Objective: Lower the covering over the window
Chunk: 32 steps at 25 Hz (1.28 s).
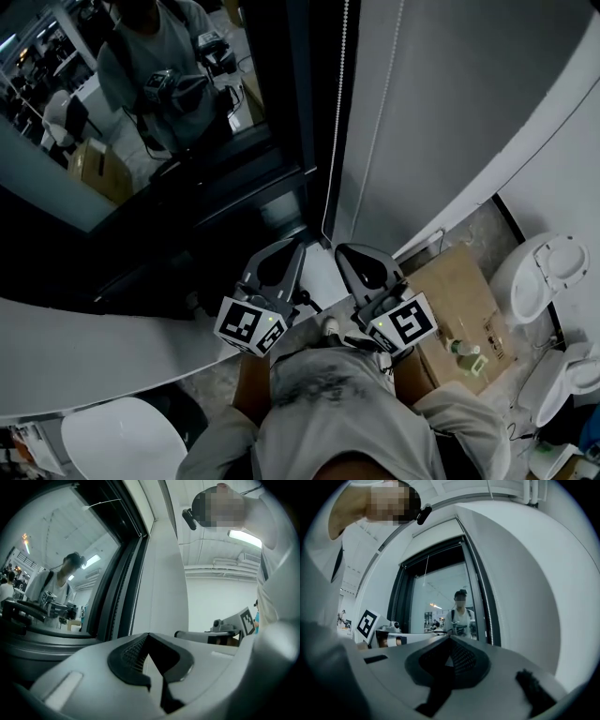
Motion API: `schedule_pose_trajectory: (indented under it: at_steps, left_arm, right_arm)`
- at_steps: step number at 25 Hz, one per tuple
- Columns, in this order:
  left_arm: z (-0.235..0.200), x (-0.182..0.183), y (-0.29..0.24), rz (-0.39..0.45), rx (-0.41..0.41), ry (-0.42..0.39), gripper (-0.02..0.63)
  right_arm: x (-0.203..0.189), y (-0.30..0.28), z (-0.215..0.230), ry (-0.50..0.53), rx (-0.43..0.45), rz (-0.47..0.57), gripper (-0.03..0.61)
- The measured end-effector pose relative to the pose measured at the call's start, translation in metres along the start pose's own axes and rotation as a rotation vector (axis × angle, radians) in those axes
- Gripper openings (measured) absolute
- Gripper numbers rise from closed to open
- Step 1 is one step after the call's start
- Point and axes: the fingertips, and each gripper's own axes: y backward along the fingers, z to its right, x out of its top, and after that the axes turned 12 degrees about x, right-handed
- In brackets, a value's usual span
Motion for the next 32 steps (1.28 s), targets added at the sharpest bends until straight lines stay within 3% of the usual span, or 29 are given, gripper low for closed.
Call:
schedule_pose_trajectory:
  at_steps: [9, 17, 32]
  left_arm:
    - [-0.002, 0.015, -0.038, 0.021, 0.008, -0.062, 0.017]
    - [-0.008, 0.024, -0.081, 0.036, -0.016, -0.113, 0.048]
    - [-0.014, 0.005, -0.143, -0.025, 0.010, -0.160, 0.112]
  right_arm:
    - [-0.004, 0.008, 0.015, -0.015, 0.002, -0.015, 0.017]
    - [-0.004, 0.018, 0.025, -0.015, -0.056, -0.009, 0.017]
    - [-0.008, 0.023, 0.040, 0.001, -0.145, -0.018, 0.017]
